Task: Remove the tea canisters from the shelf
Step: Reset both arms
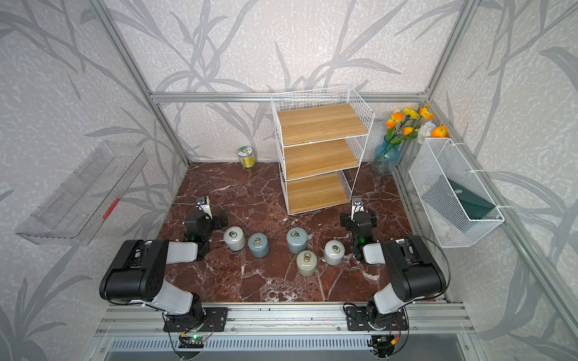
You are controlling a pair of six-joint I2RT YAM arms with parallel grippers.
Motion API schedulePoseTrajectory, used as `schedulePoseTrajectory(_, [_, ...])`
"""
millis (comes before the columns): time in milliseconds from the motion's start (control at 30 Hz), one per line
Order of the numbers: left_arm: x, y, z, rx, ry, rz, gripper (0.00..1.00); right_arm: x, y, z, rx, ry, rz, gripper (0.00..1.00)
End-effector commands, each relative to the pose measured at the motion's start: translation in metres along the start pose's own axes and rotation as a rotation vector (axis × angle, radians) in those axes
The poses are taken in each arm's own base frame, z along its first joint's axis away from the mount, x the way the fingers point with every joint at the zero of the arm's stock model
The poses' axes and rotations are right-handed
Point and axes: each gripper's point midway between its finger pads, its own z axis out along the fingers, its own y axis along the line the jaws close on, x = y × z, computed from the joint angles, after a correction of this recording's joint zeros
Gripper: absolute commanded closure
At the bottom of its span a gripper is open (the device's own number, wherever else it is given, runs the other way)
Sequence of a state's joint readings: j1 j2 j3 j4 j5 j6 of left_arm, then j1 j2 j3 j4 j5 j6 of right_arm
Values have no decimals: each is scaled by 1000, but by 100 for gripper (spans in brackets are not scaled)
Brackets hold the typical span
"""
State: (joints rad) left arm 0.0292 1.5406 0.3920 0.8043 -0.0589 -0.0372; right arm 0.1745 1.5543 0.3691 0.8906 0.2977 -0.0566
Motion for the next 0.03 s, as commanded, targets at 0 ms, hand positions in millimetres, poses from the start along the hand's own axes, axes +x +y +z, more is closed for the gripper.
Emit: schedulePoseTrajectory(0, [-13, 4, 0, -14, -23, -9, 0, -10, -1, 2, 2, -25, 17, 1])
